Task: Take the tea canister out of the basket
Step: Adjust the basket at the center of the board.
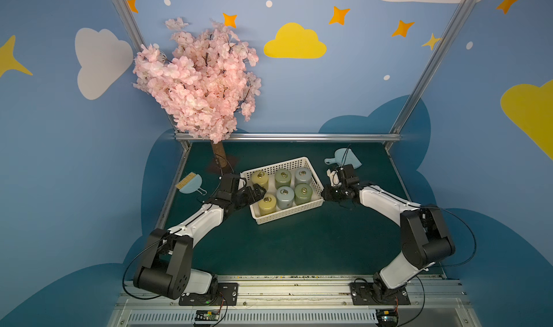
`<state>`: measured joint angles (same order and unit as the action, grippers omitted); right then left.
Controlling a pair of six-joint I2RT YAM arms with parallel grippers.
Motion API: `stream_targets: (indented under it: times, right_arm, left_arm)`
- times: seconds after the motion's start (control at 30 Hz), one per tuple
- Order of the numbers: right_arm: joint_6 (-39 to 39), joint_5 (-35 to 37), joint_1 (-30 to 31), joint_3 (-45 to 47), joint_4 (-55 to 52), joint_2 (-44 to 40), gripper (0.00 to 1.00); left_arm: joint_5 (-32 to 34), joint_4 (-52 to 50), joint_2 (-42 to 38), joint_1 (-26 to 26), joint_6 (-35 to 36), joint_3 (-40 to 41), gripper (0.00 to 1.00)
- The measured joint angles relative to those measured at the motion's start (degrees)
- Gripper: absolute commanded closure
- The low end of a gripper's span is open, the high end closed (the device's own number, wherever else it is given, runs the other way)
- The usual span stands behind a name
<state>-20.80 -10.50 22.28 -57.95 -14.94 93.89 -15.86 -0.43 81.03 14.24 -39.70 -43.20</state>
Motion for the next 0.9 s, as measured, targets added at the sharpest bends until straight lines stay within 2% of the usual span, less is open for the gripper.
stream_targets:
  times: [0.9]
  right_arm:
    - [-10.1, 7.7, 1.1, 5.8, 2.3, -5.1, 1.00]
  left_arm:
    - [-1.1, -6.2, 15.4, 0.5, 3.5, -16.9, 0.00]
